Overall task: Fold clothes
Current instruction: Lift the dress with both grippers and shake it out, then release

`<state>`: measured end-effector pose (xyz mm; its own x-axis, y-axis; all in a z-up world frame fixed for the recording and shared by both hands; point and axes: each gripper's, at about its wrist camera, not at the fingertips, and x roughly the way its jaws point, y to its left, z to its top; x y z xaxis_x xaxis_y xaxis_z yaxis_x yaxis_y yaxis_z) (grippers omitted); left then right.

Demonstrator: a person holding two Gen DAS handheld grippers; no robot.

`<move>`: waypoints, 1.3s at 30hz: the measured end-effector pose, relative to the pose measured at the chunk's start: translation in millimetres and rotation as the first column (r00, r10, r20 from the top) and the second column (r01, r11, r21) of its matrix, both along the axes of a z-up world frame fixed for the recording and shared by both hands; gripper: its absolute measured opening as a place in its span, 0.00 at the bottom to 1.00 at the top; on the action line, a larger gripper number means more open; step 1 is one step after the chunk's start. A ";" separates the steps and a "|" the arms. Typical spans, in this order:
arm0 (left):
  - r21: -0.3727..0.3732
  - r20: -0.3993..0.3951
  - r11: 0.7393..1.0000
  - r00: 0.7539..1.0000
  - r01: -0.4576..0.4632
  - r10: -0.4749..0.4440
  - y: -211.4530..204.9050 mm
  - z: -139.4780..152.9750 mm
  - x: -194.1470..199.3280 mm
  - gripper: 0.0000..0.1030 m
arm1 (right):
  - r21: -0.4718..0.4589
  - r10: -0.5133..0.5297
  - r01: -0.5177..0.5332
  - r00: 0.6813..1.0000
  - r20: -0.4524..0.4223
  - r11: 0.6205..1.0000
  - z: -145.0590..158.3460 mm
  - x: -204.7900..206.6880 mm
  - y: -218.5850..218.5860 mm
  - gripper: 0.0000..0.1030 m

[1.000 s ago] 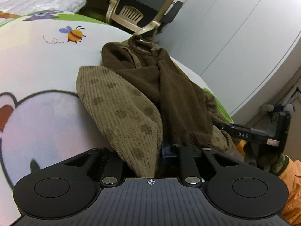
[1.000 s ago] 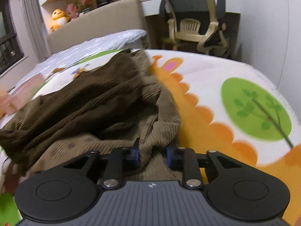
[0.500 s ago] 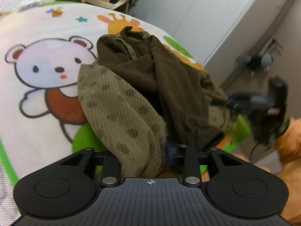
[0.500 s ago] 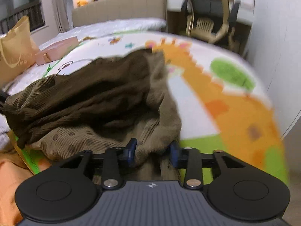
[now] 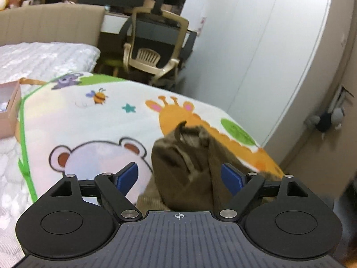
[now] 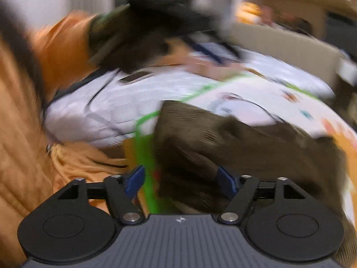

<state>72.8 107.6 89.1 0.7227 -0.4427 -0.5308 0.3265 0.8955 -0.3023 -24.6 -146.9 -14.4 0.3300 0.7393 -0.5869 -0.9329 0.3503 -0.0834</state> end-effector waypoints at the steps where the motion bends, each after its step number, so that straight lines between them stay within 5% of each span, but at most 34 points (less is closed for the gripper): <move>1: -0.002 0.003 1.000 1.000 -0.003 0.003 -2.1 2.1 1.8 0.89 | -0.016 0.016 -0.015 0.999 0.040 1.000 -5.4 -1.8 9.6 0.74; 3: 0.007 0.000 1.000 1.000 0.002 -0.002 -9.5 2.5 6.8 0.90 | -0.035 -0.024 0.028 0.995 0.099 0.999 -12.7 4.7 18.7 0.50; 4: 0.014 -0.003 1.000 1.000 0.012 -0.012 -13.3 0.9 8.8 0.90 | -0.025 -0.062 0.064 0.995 0.082 0.998 -10.4 13.5 15.0 0.23; 7: 0.051 -0.011 0.997 0.998 0.062 -0.062 -27.0 -3.8 13.4 0.91 | 0.118 -0.227 0.221 0.973 0.040 0.968 19.7 42.8 -25.8 0.15; 9: 0.076 -0.013 0.991 0.994 0.113 -0.112 -39.3 -6.7 16.0 0.93 | 0.217 -0.389 0.368 0.919 0.064 0.904 47.7 61.6 -67.3 0.14; 12: 0.108 -0.040 0.974 0.980 0.197 -0.194 -66.5 -15.5 27.4 0.94 | 0.350 -0.651 0.588 0.754 0.091 0.729 80.9 89.4 -139.4 0.14; 16: 0.173 -0.085 0.937 0.953 0.302 -0.291 -110.3 -40.2 49.1 0.94 | 0.441 -0.867 0.760 0.490 0.093 0.477 101.0 127.3 -216.5 0.13; 20: 0.260 -0.158 0.892 0.928 0.368 -0.337 -145.9 -74.4 71.9 0.94 | 0.415 -0.940 0.852 0.342 0.020 0.319 89.2 168.1 -264.1 0.13; 22: 0.281 -0.197 0.878 0.918 0.389 -0.343 -150.9 -89.2 76.3 0.94 | 0.382 -0.950 0.880 0.312 -0.019 0.281 76.0 183.6 -277.1 0.13; 26: 0.302 -0.216 0.857 0.905 0.418 -0.365 -154.7 -106.9 77.2 0.92 | 0.320 -0.952 0.910 0.299 -0.059 0.266 45.9 206.4 -279.4 0.13; 28: 0.307 -0.191 0.846 0.899 0.436 -0.393 -151.9 -103.1 73.8 0.53 | 0.288 -0.951 0.918 0.301 -0.064 0.271 34.9 213.1 -271.8 0.13; 30: 0.340 -0.168 0.846 0.911 0.411 -0.376 -145.9 -97.0 72.5 0.25 | 0.265 -0.951 0.924 0.302 -0.061 0.277 28.6 221.6 -265.8 0.13; 32: 0.303 -0.160 0.865 0.916 0.400 -0.367 -129.3 -88.0 76.9 0.14 | 0.258 -0.953 0.926 0.299 -0.057 0.275 24.5 229.0 -261.8 0.13; 37: 0.296 0.031 0.947 0.990 0.123 -0.138 -54.6 -33.8 105.8 0.12 | 0.302 -0.966 0.924 0.257 -0.032 0.236 52.7 241.8 -261.9 0.12; 39: 0.290 0.157 0.955 0.987 -0.059 0.013 -15.0 -6.2 121.2 0.12 | 0.341 -0.970 0.915 0.240 -0.031 0.215 63.1 244.8 -265.0 0.12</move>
